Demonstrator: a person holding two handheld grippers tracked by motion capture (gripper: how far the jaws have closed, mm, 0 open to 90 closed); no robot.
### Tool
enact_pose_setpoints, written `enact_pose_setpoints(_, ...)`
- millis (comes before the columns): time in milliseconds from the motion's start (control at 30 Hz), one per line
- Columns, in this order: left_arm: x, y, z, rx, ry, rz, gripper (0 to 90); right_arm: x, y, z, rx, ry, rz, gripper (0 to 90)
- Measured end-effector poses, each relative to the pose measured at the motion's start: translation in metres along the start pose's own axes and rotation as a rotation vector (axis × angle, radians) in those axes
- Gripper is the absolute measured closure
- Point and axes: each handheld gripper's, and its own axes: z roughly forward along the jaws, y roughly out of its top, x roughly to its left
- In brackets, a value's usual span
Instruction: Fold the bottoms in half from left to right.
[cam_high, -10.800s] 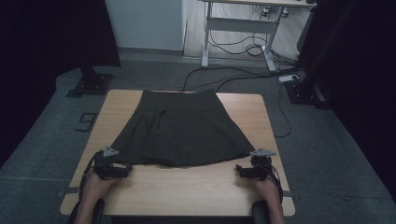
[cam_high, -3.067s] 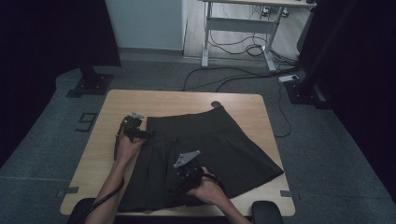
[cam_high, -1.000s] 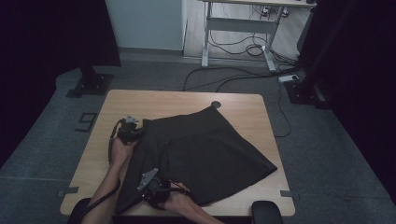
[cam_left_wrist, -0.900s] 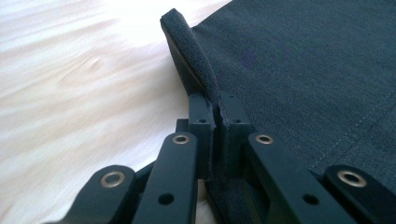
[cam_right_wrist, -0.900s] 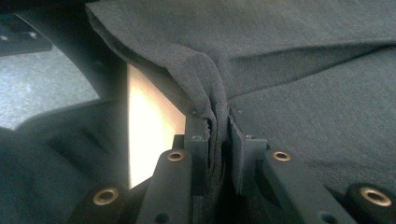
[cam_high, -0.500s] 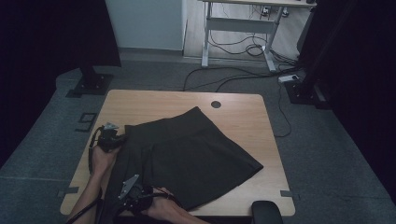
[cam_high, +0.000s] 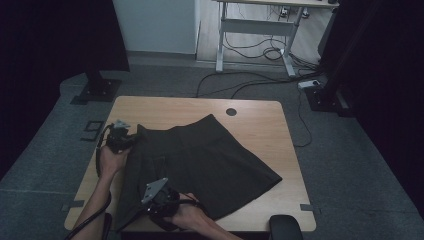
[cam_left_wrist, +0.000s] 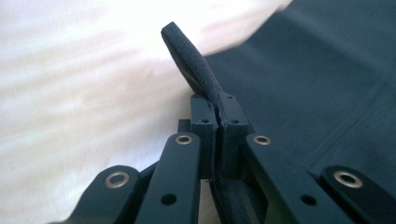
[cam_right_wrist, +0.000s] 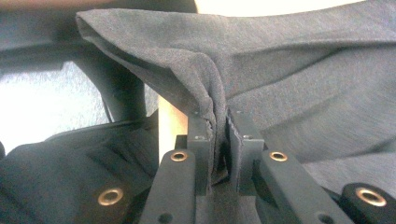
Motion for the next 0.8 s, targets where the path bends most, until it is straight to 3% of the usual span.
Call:
enact_pose_setpoints(67,-0.008,0.020,-0.001,-0.018,-0.007,0.016,86.5,-0.007,-0.003,-0.024,-0.035,-0.028,0.018,80.2)
enact_pose_setpoints(100,-0.008,0.020,-0.001,-0.018,-0.007,0.016,86.5,-0.007,-0.003,-0.024,-0.035,-0.028,0.018,80.2)
enact_pose_setpoints(300,-0.025,0.054,0.006,-0.051,-0.025,0.045,86.5,-0.021,-0.016,-0.074,-0.086,-0.107,0.058,80.3)
enact_pose_setpoints(800,-0.078,0.121,0.033,-0.108,-0.086,0.123,86.5,-0.046,-0.067,-0.165,-0.188,-0.282,0.181,80.8)
